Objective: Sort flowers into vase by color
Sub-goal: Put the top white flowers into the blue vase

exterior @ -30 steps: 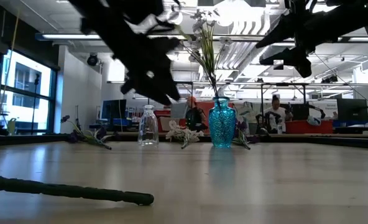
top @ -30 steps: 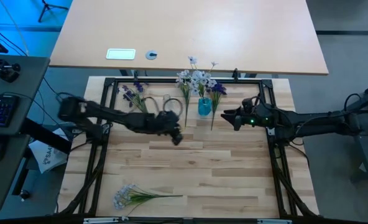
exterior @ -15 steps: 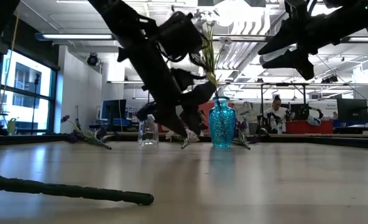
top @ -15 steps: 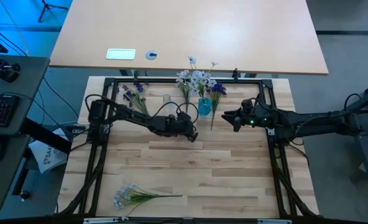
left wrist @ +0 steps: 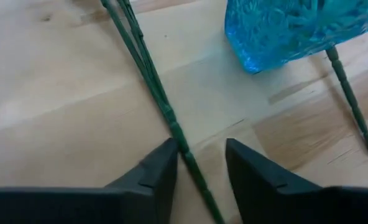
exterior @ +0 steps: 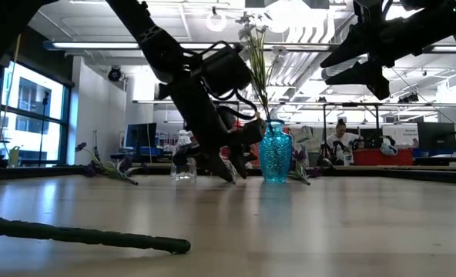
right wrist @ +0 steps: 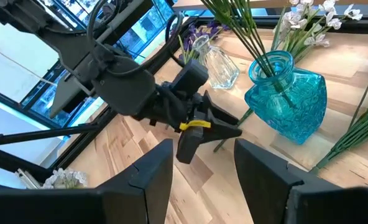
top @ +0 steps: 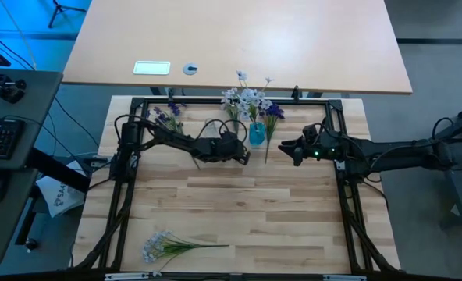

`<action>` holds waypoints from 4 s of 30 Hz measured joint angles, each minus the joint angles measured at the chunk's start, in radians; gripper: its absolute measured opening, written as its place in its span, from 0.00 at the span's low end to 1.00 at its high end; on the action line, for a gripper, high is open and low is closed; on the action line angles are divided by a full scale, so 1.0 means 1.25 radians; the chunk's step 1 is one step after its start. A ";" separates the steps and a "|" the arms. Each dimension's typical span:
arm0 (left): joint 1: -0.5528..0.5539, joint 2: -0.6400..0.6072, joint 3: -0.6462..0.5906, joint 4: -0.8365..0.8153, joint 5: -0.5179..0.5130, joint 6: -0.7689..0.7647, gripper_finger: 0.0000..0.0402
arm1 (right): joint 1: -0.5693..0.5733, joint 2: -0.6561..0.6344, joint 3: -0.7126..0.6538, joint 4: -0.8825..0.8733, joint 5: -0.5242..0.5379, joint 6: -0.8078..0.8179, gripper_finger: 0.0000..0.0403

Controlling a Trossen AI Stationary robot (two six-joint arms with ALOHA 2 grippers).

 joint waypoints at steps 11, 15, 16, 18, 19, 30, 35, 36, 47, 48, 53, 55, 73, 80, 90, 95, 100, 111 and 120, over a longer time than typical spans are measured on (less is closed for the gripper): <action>-0.031 -0.112 -0.043 -0.168 0.151 0.181 0.01 | 0.000 0.000 0.000 -0.004 -0.012 -0.001 0.41; -0.077 -0.221 -0.110 -0.276 0.161 0.172 0.00 | 0.000 0.000 0.000 -0.010 -0.013 -0.002 0.41; -0.090 -0.252 -0.131 -0.289 0.158 0.152 0.00 | 0.000 0.000 0.000 -0.009 -0.013 -0.008 0.41; -0.119 -0.312 -0.178 -0.302 0.150 0.097 0.00 | 0.000 0.000 0.000 -0.011 -0.013 -0.028 0.41; -0.134 -0.338 -0.199 -0.305 0.146 0.064 0.00 | 0.000 0.000 0.000 -0.011 -0.012 -0.037 0.41; -0.295 -0.557 -0.247 -0.463 0.062 -0.165 0.00 | 0.000 0.000 0.000 -0.009 -0.062 -0.066 0.41; -0.396 -0.668 -0.247 -0.492 0.147 -0.141 0.00 | 0.007 0.000 0.000 0.002 -0.227 -0.063 0.41; -0.418 -0.694 -0.247 -0.503 0.152 -0.150 0.00 | 0.014 0.000 0.000 0.009 -0.260 -0.055 0.41; -0.583 -0.941 -0.247 -0.509 -0.139 -0.138 0.00 | 0.263 0.100 0.000 0.266 -0.123 0.167 0.41; -0.588 -0.956 -0.247 -0.505 -0.165 -0.118 0.00 | 0.289 0.129 0.000 0.317 -0.085 0.180 0.41; -0.599 -0.998 -0.246 -0.543 -0.153 -0.025 0.00 | 0.369 0.284 0.001 0.553 0.055 0.221 0.41; -0.599 -0.995 -0.246 -0.587 -0.098 0.011 0.00 | 0.381 0.336 0.002 0.624 0.106 0.252 0.41; -0.513 -0.686 -0.343 -0.432 0.138 0.335 0.33 | 0.372 0.455 0.321 0.239 0.130 0.105 0.41; -0.509 -0.564 -0.342 -0.311 0.203 0.333 0.51 | 0.403 0.427 0.421 -0.116 0.096 0.128 0.41; -0.460 -0.377 -0.339 -0.245 0.195 0.333 0.56 | 0.445 0.428 0.439 -0.365 0.106 0.167 0.41; -0.445 -0.343 -0.337 -0.221 0.186 0.347 0.54 | 0.452 0.428 0.439 -0.404 0.105 0.167 0.41; -0.435 -0.343 -0.339 -0.217 0.162 0.332 0.28 | 0.460 0.428 0.439 -0.437 0.105 0.167 0.41; -0.374 -0.549 -0.310 -0.294 0.109 0.296 0.01 | 0.465 0.428 0.439 -0.478 0.132 0.161 0.41; -0.403 -0.859 -0.390 -0.036 -0.193 0.261 0.00 | 0.553 0.369 0.439 -0.586 0.296 0.235 0.41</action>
